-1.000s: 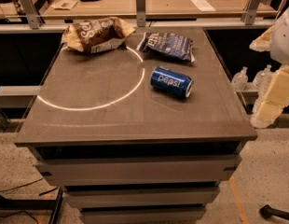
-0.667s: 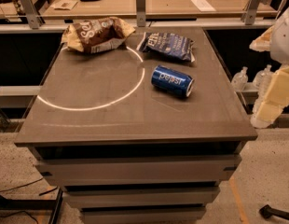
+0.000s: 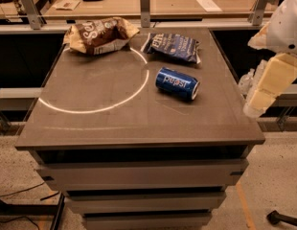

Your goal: Place pepsi can upright

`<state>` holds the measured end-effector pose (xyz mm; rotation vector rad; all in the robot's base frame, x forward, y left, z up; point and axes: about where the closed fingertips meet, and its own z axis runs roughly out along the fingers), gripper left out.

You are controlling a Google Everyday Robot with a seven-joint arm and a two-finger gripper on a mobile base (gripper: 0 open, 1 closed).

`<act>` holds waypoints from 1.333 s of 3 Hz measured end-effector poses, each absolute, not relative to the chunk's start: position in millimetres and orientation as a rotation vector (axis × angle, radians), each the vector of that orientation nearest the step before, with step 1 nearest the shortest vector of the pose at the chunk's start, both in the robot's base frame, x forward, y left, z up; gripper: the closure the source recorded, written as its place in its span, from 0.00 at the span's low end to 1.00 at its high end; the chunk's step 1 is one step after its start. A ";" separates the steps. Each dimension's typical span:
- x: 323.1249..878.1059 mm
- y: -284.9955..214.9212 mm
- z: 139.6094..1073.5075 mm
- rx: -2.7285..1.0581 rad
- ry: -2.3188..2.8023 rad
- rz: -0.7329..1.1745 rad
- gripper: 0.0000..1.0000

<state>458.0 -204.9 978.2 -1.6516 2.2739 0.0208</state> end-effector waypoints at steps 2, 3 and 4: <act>515.3 -183.9 951.9 -1.334 2.397 0.239 0.00; 548.9 -167.3 943.5 -1.243 2.406 0.279 0.00; 572.1 -140.0 939.3 -1.237 2.399 0.299 0.00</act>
Offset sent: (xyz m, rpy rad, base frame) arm 0.0953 0.0320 -0.0423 0.2842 0.0856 -0.3390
